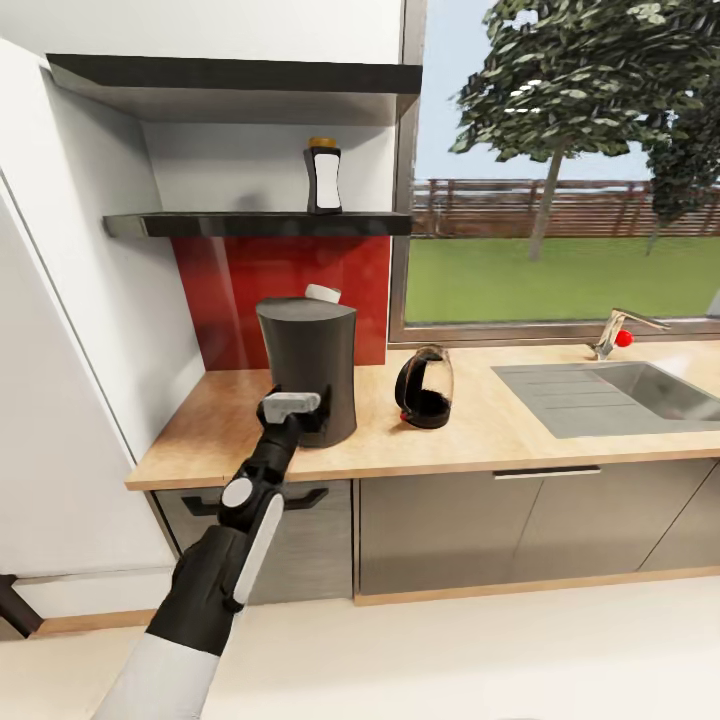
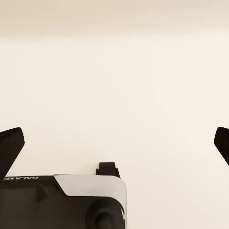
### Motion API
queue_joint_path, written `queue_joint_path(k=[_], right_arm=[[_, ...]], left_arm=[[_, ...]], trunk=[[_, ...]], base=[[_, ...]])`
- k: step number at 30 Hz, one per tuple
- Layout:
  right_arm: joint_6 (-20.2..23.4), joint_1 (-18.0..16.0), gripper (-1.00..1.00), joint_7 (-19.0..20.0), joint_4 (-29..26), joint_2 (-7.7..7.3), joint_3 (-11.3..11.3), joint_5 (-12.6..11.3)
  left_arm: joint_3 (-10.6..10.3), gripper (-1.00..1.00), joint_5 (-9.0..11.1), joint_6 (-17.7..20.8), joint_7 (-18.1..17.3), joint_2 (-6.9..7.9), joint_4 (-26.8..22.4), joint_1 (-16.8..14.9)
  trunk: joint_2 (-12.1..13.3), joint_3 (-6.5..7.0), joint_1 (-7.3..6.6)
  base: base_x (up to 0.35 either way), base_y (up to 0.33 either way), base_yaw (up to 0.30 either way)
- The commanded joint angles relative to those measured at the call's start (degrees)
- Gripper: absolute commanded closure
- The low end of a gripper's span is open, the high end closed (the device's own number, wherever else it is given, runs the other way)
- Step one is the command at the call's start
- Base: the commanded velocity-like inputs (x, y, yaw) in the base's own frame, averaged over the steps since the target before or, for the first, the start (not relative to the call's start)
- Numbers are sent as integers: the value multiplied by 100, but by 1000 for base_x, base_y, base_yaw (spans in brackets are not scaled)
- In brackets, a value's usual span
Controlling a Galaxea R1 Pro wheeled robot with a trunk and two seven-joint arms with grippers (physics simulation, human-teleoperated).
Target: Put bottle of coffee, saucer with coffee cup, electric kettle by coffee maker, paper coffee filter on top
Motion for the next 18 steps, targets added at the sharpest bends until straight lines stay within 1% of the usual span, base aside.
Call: queue_joint_path(k=[1, 3, 4, 6, 7, 8, 10, 11, 13, 14, 18], right_arm=[[-19, -4, -100, -17, 4, 2, 49, -48], [-19, -3, -100, -17, 4, 2, 49, -47], [-19, -3, -100, -17, 4, 2, 49, -48], [-19, -5, -100, -17, 5, 2, 49, -46], [-19, -6, -100, -17, 5, 2, 49, -46], [-19, -4, -100, -17, 5, 2, 49, -43], [-19, -3, -100, -17, 5, 2, 49, -46], [-19, -3, -100, -17, 5, 2, 49, -45], [-19, -3, -100, -17, 5, 2, 49, -44], [-19, -3, -100, -17, 5, 2, 49, -43], [-19, -3, -100, -17, 5, 2, 49, -43]], left_arm=[[-19, -100, 49, 363, 158, -79, -62, -301], [-55, -100, 56, 710, 343, -106, -89, -591], [-63, -100, 62, 791, 382, -110, -93, -669], [-85, -100, 85, 1046, 489, -119, -98, -1000], [-89, -100, 88, 1091, 504, -120, -98, -1088], [-98, -100, 98, 1325, 600, -134, -90, -1647], [-100, -100, 109, 1553, 742, -137, -76, -1993], [-101, -100, 111, 1614, 781, -138, -73, -2069], [-103, -100, 135, 1794, 900, -141, -66, -2322], [-101, -100, 182, 1888, 961, -142, -45, -2582], [-97, -100, 223, 1933, 1019, -142, -1, -2945]], trunk=[[-12, -13, 3], [-12, -13, 3], [-12, -13, 3], [-12, -13, 3], [-12, -13, 3], [-12, -13, 3], [-12, -13, 3], [-12, -13, 3], [-12, -13, 3], [-12, -13, 3], [-12, -13, 3]], base=[[0, 0, 0], [0, 0, 0], [0, 0, 0], [0, 0, 0], [0, 0, 0], [0, 0, 0], [0, 0, 0], [0, 0, 0], [0, 0, 0], [0, 0, 0], [0, 0, 0]])
